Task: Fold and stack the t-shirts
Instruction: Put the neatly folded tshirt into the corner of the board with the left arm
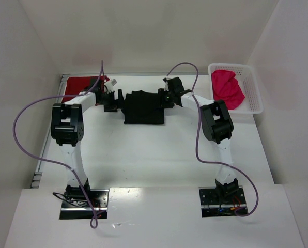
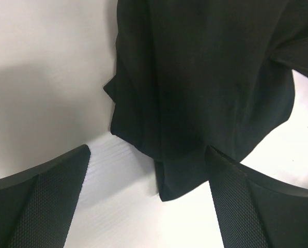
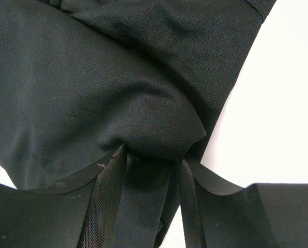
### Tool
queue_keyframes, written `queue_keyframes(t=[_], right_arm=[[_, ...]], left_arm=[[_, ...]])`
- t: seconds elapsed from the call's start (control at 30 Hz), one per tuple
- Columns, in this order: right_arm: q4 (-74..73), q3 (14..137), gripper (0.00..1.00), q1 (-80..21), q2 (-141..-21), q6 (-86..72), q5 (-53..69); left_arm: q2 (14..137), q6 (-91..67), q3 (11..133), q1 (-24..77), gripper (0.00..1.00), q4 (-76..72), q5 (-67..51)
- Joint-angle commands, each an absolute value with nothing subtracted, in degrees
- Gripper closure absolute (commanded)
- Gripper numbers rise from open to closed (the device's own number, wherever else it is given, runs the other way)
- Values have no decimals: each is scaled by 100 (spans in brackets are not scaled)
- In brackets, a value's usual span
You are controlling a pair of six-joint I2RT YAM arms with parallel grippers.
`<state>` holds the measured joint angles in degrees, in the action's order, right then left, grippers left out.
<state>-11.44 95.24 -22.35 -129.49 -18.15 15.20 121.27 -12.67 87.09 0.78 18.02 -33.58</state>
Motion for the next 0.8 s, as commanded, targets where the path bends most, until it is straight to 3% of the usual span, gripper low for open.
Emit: queue_keyframes(t=[0.0,0.77], right_arm=[[-1318,9598,51,-2215,-12885,-1749,1433],[-1318,9650,51,-2215,-12937,-1749,1380]], left_arm=[[12374,-1345,8718,79,0,1688,-3664],[12832,-1924,8543,729,0,977,-3858]])
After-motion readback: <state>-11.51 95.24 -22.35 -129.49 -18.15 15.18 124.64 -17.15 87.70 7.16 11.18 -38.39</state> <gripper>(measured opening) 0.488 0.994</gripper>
